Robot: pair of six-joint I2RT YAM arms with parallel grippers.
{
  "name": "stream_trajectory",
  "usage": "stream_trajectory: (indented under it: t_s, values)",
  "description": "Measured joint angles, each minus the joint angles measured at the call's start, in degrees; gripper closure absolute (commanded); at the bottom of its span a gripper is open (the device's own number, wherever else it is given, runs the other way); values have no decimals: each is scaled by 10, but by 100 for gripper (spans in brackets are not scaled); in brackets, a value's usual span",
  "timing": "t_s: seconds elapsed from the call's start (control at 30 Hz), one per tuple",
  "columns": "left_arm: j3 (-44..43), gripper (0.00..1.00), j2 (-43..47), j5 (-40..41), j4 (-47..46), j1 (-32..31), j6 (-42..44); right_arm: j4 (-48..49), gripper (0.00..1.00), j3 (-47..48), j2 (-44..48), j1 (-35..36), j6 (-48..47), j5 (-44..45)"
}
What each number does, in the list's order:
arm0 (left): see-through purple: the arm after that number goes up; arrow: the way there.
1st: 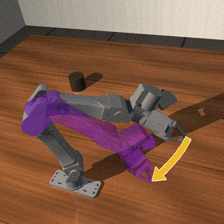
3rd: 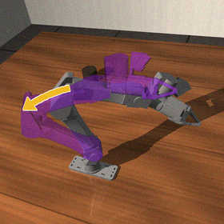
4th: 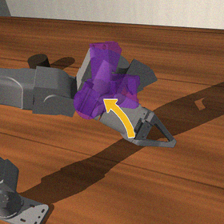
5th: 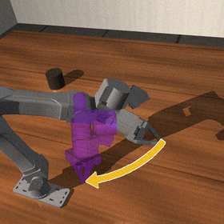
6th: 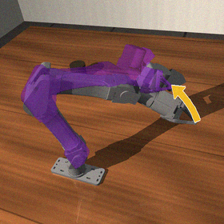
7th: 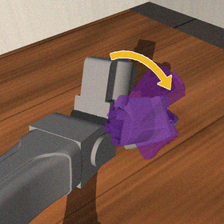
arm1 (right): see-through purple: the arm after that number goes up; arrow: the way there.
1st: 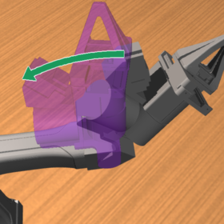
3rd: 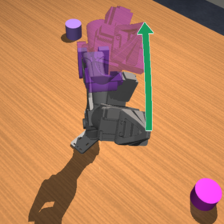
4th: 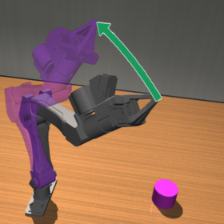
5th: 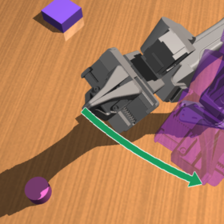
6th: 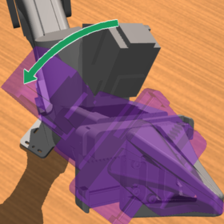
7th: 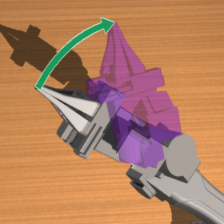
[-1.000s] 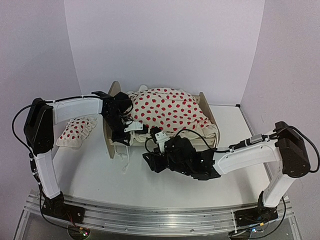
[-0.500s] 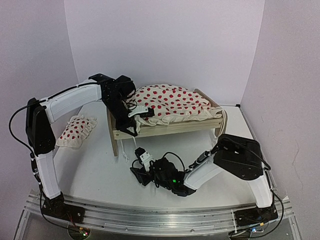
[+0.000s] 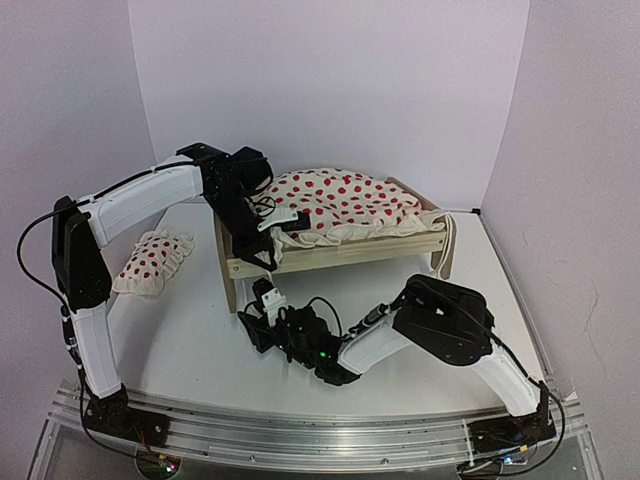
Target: Set up the pet bed
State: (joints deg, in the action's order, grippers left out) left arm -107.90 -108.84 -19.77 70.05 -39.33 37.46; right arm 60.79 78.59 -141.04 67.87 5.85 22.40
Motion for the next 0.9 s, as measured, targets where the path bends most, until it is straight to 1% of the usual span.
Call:
stream_trajectory:
  t_s: [0.17, 0.23, 0.27, 0.37, 0.4, 0.5, 0.57, 0.7, 0.8, 0.9]
  values:
    - [0, 100, 0, 0, 0, 0, 0, -12, 62, 30, -33, -3, -5, 16]
    - [0, 100, 0, 0, 0, 0, 0, -23, 67, 46, -43, -6, -9, 18]
    - [0, 100, 0, 0, 0, 0, 0, -27, 71, 55, -48, -8, -10, 19]
    - [0, 100, 0, -1, 0, 0, 0, -37, 96, 80, -58, -12, -11, 23]
    - [0, 100, 0, -1, 0, 0, 0, -39, 100, 87, -61, -13, -10, 25]
    - [0, 100, 0, 0, 0, 0, 1, -40, 100, 87, -62, -16, -9, 29]
    - [5, 100, 0, 1, -5, 1, 3, -38, 100, 64, -57, -17, -9, 26]
    - [51, 100, 8, 8, -41, 16, 29, -38, 100, -46, -1, -10, -19, 20]
    - [103, 100, 12, 21, -90, 35, 66, -44, 100, -130, 58, 11, -24, 14]
    - [161, 100, 12, 35, -148, 48, 97, -43, 100, -175, 105, 36, -16, 4]
